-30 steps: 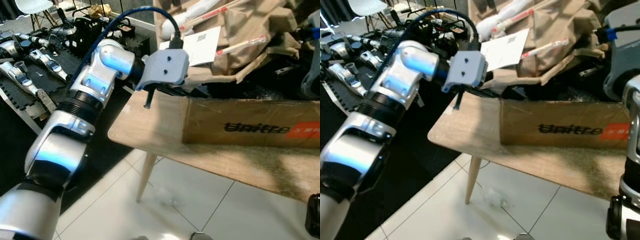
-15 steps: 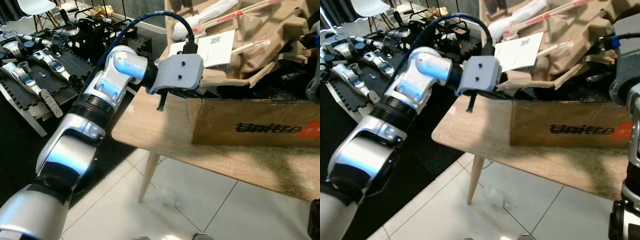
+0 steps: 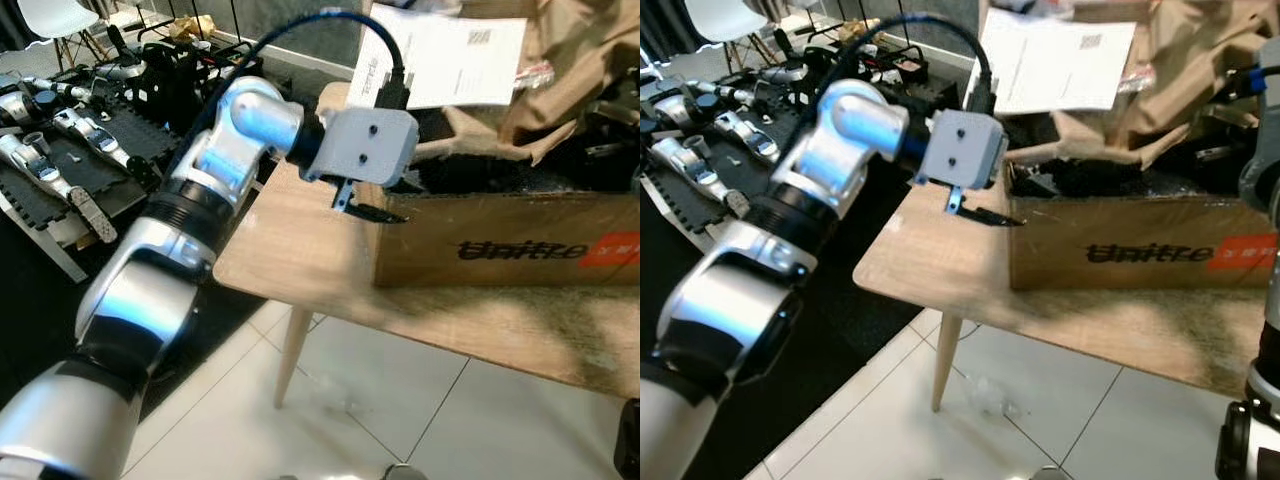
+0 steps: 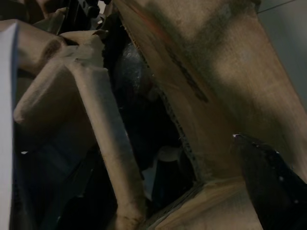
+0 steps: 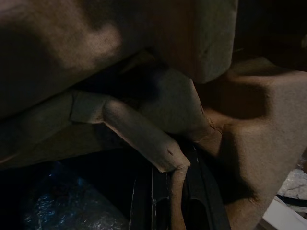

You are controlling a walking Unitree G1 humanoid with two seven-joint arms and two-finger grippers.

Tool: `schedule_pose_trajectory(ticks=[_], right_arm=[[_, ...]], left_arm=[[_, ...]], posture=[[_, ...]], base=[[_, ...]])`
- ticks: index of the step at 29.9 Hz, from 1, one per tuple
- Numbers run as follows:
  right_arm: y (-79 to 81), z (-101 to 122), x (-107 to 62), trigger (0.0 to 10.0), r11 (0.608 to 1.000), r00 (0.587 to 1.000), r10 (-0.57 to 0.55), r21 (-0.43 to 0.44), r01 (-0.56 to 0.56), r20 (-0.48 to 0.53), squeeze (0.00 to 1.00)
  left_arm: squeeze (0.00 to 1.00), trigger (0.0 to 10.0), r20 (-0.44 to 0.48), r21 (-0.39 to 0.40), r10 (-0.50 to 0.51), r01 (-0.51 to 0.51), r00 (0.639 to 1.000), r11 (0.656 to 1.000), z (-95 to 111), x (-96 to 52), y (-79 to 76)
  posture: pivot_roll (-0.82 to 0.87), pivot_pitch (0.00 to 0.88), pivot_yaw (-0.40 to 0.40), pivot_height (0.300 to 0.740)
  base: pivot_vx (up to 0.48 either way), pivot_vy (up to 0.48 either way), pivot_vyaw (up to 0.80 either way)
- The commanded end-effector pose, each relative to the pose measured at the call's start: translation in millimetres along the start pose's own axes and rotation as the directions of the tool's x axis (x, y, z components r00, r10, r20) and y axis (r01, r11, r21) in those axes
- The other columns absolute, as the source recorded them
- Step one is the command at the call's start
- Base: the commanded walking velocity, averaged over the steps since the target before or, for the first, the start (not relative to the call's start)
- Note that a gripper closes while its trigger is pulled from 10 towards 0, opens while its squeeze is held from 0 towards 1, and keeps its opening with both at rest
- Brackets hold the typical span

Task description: Picking trash to rubbish bin

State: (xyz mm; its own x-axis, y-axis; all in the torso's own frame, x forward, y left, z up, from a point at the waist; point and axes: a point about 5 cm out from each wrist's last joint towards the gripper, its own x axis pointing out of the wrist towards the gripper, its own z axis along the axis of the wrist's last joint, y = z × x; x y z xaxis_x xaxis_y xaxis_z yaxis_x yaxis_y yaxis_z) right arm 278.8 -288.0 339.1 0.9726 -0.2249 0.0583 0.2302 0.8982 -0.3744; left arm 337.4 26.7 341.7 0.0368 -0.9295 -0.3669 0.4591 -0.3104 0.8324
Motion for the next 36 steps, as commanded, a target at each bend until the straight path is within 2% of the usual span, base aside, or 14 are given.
schedule_pose_trajectory(ticks=[1, 2, 3, 12, 16, 18, 19, 20, 23, 28, 36], right_arm=[[6.5, -9.1, 3.5, 10.0, 1.000, 0.999, 0.006, -0.001, -0.006, -0.045, 0.00], [5.9, -10.1, 3.3, 10.0, 1.000, 0.999, 0.006, -0.002, -0.006, -0.050, 0.00], [5.5, -11.0, 2.9, 10.0, 1.000, 0.998, 0.007, -0.006, -0.008, -0.055, 0.00], [-2.2, -13.4, 1.8, 10.0, 0.999, 0.996, 0.006, -0.044, -0.009, -0.085, 0.00], [-11.2, -15.2, 1.5, 10.0, 0.992, 0.993, -0.010, -0.126, -0.005, -0.116, 0.00], [-11.2, -15.2, 1.5, 10.0, 0.992, 0.993, -0.010, -0.126, -0.005, -0.116, 0.00], [-24.8, -16.0, -0.8, 10.0, 0.980, 0.988, -0.038, -0.200, 0.008, -0.148, 0.00], [-24.8, -16.0, -0.8, 10.0, 0.980, 0.988, -0.038, -0.200, 0.008, -0.148, 0.00], [-42.4, -15.9, -5.6, 10.0, 0.967, 0.981, -0.068, -0.255, 0.020, -0.181, 0.00], [-51.8, -16.0, -11.9, 10.0, 0.964, 0.976, -0.056, -0.264, -0.002, -0.211, 0.00], [-65.1, -17.7, -20.0, 10.0, 0.949, 0.959, -0.035, -0.311, -0.057, -0.281, 0.00]], left_arm=[[0.27, 10.0, 0.045, 0.118, 0.068, -0.073, 0.997, 0.990, 20.0, -5.9, 19.2], [0.02, 10.0, 0.026, 0.126, 0.078, -0.080, 0.997, 0.989, 18.5, -9.3, 20.5], [0.00, 10.0, 0.014, 0.124, 0.084, -0.085, 0.996, 0.989, 17.1, -12.3, 21.3], [0.00, 10.0, -0.004, 0.111, 0.082, -0.081, 0.997, 0.990, 12.8, -16.9, 19.9], [0.00, 10.0, -0.002, 0.109, 0.070, -0.070, 0.998, 0.992, 11.4, -14.8, 16.8], [0.00, 10.0, -0.002, 0.109, 0.070, -0.070, 0.998, 0.992, 11.4, -14.8, 16.8], [0.00, 10.0, 0.000, 0.103, 0.054, -0.054, 0.999, 0.993, 10.1, -15.2, 14.5], [0.00, 10.0, 0.000, 0.103, 0.054, -0.054, 0.999, 0.993, 10.1, -15.2, 14.5], [0.00, 10.0, 0.018, 0.076, 0.028, -0.029, 0.999, 0.997, 8.5, -18.5, 11.8], [0.00, 10.0, 0.055, 0.040, 0.004, -0.007, 0.998, 0.999, 9.7, -21.7, 10.2], [0.00, 10.0, 0.082, 0.031, -0.009, 0.006, 0.997, 1.000, 9.8, -20.1, 7.3]], posture=[[-0.17, 0.095, 0.140, 0.740], [-0.17, 0.096, 0.140, 0.740], [-0.17, 0.096, 0.141, 0.740], [-0.17, 0.100, 0.138, 0.740], [-0.17, 0.106, 0.136, 0.740], [-0.17, 0.106, 0.136, 0.740], [-0.18, 0.112, 0.135, 0.740], [-0.18, 0.112, 0.135, 0.740], [-0.18, 0.112, 0.135, 0.740], [-0.19, 0.121, 0.129, 0.740], [-0.20, 0.126, 0.121, 0.740]], base=[[0.000, 0.000, 0.00], [0.000, 0.000, 0.00], [0.000, 0.000, 0.00], [0.000, 0.000, 0.00], [0.000, 0.000, 0.00], [0.000, 0.000, 0.00], [0.000, 0.000, 0.00], [0.000, 0.000, 0.00], [0.000, 0.000, 0.00], [0.000, 0.000, 0.00], [0.000, 0.000, 0.00]])
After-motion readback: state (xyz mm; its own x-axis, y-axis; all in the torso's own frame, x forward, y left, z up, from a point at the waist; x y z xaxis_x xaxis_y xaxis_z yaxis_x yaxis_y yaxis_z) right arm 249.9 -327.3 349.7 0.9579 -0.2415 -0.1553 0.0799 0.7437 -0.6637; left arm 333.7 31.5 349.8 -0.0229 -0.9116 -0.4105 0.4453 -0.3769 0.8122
